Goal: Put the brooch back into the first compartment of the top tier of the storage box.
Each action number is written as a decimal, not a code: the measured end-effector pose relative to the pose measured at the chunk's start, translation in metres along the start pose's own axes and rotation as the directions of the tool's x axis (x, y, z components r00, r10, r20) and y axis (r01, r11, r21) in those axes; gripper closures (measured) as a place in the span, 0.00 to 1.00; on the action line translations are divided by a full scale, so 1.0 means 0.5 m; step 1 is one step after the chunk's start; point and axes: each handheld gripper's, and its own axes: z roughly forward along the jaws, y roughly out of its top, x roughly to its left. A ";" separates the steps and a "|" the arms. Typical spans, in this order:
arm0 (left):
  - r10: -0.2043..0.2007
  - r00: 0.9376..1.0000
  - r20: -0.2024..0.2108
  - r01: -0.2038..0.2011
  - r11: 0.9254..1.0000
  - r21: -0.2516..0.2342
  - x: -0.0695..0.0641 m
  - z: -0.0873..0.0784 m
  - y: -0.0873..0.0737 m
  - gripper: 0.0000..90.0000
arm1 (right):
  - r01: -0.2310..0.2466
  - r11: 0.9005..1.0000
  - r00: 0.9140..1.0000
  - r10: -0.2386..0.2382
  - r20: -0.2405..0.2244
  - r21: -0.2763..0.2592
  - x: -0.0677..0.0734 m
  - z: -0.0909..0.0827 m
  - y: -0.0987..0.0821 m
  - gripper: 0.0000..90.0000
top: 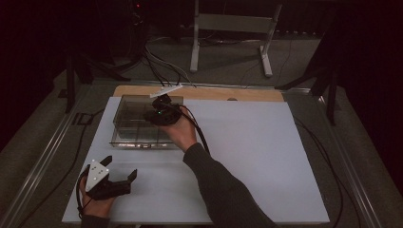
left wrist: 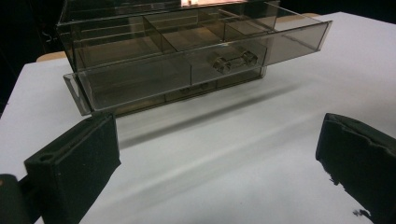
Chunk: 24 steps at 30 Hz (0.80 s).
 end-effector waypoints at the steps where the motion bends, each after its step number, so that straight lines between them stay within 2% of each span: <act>1: 0.000 1.000 0.000 0.000 1.000 0.000 0.000 0.000 0.000 0.00 | 0.001 1.000 1.000 -0.001 0.000 -0.001 0.002 0.002 0.000 0.89; 14: 0.001 1.000 0.005 -0.001 1.000 -0.002 0.000 0.000 0.000 0.00 | 0.022 1.000 0.999 -0.021 -0.025 0.018 0.032 0.037 0.001 0.89; 24: 0.001 1.000 0.007 -0.001 1.000 -0.002 0.000 0.000 0.001 0.00 | 0.017 0.999 0.999 -0.015 -0.039 0.031 0.051 0.059 0.002 0.89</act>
